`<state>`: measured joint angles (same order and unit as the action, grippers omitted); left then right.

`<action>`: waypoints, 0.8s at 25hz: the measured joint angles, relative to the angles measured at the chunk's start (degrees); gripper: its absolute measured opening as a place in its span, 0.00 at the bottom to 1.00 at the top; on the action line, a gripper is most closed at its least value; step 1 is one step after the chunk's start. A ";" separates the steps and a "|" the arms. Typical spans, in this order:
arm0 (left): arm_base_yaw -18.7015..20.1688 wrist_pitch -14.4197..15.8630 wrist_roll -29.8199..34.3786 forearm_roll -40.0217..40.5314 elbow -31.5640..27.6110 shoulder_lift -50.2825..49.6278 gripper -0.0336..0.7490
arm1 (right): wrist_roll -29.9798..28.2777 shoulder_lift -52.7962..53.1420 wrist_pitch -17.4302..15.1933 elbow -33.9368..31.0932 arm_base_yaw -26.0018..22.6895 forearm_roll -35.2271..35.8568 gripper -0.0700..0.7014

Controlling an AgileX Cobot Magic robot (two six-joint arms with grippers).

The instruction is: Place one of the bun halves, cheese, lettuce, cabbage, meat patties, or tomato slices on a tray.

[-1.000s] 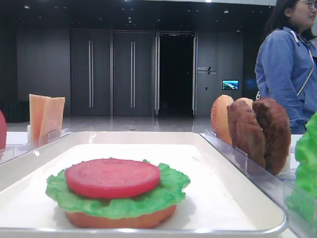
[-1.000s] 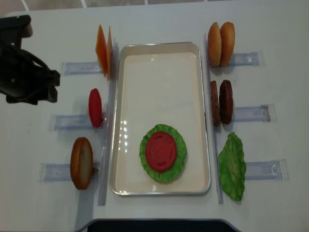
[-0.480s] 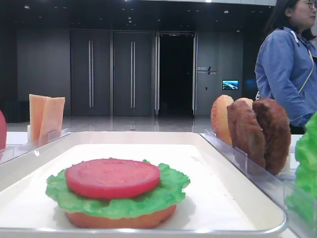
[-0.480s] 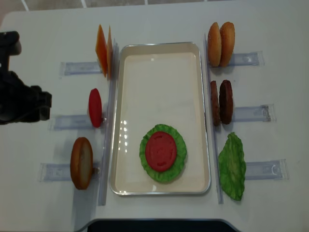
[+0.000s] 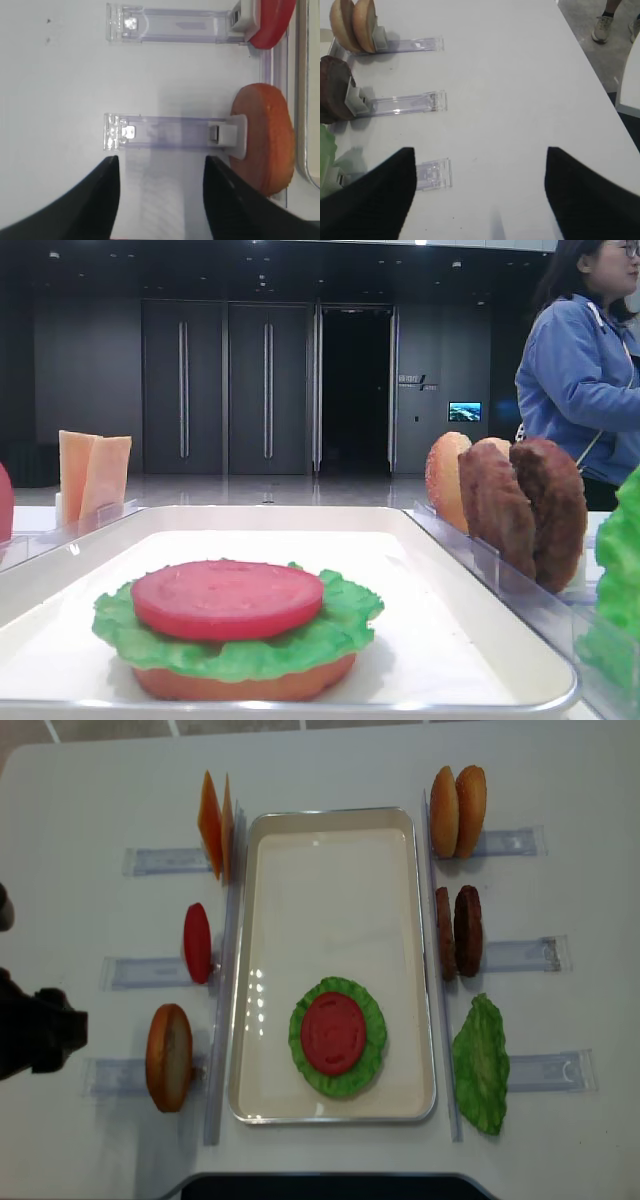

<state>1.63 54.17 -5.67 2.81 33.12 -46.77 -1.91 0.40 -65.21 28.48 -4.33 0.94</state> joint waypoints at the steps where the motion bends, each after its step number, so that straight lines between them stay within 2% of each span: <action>1: 0.00 0.53 0.00 0.00 -0.68 2.08 0.57 | 0.00 0.00 0.00 0.00 0.00 0.00 0.79; 13: 0.00 7.17 -0.61 -0.07 -5.30 24.40 0.57 | 0.00 0.00 0.00 0.00 0.00 0.00 0.79; 20: 0.00 8.23 -0.65 -0.17 -5.79 34.42 0.57 | 0.00 0.00 0.00 0.00 0.00 0.00 0.79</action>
<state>1.63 62.40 -6.33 2.64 27.33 -12.35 -1.91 0.40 -65.21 28.48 -4.33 0.94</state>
